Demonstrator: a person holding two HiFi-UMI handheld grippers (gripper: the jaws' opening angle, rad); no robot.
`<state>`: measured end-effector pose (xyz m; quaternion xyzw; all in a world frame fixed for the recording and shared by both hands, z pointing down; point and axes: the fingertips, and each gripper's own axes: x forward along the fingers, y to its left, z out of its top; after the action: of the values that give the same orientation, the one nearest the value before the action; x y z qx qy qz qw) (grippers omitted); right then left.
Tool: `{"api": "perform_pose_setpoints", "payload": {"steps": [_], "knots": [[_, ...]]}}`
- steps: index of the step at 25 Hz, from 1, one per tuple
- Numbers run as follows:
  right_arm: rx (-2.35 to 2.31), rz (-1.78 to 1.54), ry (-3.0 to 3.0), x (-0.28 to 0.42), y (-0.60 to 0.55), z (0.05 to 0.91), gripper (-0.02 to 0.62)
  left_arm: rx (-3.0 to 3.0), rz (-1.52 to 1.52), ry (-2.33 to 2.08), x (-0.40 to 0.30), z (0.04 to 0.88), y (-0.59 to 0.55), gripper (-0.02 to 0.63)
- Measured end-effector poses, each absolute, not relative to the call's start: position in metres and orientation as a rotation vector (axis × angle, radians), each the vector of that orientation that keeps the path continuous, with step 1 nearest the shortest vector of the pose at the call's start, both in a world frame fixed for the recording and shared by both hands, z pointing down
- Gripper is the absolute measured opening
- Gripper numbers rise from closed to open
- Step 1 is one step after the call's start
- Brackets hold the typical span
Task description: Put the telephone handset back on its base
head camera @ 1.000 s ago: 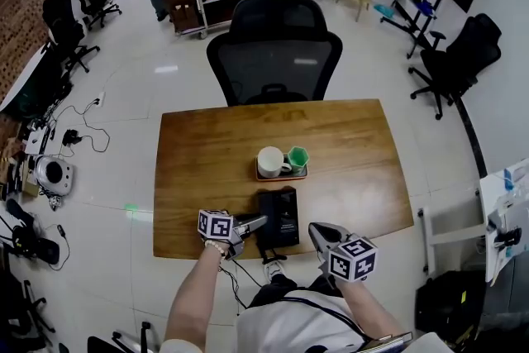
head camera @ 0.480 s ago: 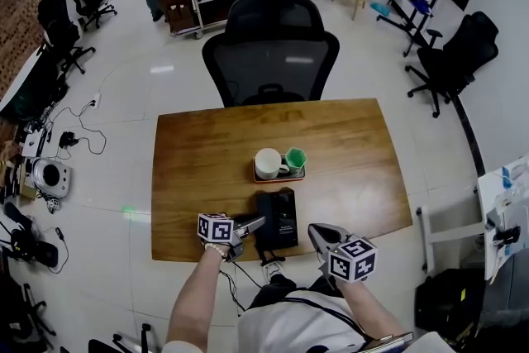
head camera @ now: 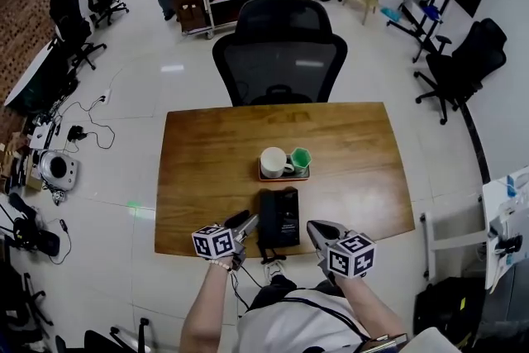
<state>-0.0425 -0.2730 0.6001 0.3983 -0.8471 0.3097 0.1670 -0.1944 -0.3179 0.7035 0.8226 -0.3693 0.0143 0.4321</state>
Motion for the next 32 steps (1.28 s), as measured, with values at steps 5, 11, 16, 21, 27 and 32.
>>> {"api": "perform_pose_setpoints", "payload": {"steps": [5,11,16,21,27,32], "knots": [[1.1,0.862,-2.439,-0.038,-0.274,0.592,0.0,1.958,-0.053,-1.194,-0.228,0.666,-0.288,0.057],[1.035,0.828,-2.483,-0.029,-0.263,0.586,0.0,1.833,0.0,-1.418,-0.233,0.644,-0.241,0.0],[0.981,0.809,-2.527,-0.016,-0.244,0.582,0.0,1.849,0.083,-1.555,-0.209,0.624,-0.203,0.0],[0.941,0.795,-2.557,0.002,-0.222,0.579,0.0,1.836,0.074,-1.591,-0.176,0.621,-0.173,0.0],[0.879,0.762,-2.581,0.017,-0.191,0.579,0.0,1.81,0.103,-1.663,-0.147,0.617,-0.14,0.0],[0.829,0.761,-2.58,0.028,-0.163,0.586,0.0,1.804,0.129,-1.714,-0.128,0.616,-0.114,0.0]]}}
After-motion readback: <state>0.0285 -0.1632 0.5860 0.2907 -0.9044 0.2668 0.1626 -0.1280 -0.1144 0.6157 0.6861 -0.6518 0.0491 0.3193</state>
